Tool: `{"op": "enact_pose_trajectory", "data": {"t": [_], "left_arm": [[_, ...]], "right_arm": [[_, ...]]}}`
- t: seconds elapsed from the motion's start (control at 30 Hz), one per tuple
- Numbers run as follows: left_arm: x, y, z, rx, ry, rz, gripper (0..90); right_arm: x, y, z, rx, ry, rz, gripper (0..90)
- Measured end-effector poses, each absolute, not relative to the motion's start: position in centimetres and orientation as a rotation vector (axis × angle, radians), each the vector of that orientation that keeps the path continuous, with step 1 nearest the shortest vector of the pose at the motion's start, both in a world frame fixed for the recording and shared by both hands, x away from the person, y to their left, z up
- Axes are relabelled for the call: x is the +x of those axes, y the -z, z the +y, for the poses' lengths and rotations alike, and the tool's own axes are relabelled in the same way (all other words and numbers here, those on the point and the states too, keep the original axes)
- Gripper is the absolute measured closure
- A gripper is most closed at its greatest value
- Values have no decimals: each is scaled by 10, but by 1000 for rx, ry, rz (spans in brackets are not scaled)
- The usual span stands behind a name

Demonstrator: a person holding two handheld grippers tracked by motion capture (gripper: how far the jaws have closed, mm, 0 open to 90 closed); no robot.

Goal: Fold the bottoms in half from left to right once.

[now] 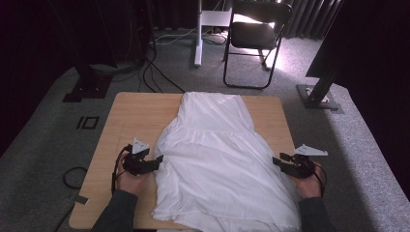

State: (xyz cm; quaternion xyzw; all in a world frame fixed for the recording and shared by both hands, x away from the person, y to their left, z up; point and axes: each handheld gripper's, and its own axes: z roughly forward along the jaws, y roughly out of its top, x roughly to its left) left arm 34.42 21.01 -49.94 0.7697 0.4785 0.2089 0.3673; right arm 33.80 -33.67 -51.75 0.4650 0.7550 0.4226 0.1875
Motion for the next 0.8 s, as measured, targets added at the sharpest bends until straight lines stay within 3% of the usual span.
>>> {"op": "enact_pose_trajectory", "data": {"t": [0.2, 0.53, 0.6, 0.63, 0.67, 0.7, 0.73, 0.8], "left_arm": [[384, 513, 213, 1973, -443, 1283, 293], [411, 540, 202, 2021, -347, 1330, 325], [411, 543, 200, 2019, -342, 1326, 378], [410, 543, 200, 2024, -344, 1317, 440], [410, 543, 200, 2024, -344, 1317, 525], [409, 543, 200, 2043, -345, 1311, 525], [407, 543, 200, 2052, -358, 1313, 710], [405, 543, 204, 2052, -352, 1315, 849]], "right_arm": [[380, 520, -318, 1317, -1159, 2133, 503], [435, 536, -282, 1339, -1107, 2208, 479], [440, 541, -278, 1354, -1091, 2222, 530], [442, 543, -277, 1357, -1082, 2238, 587], [442, 543, -277, 1357, -1082, 2238, 587], [442, 546, -275, 1356, -1063, 2251, 661], [441, 550, -274, 1374, -1010, 2271, 787], [438, 552, -274, 1371, -1006, 2269, 855]]}}
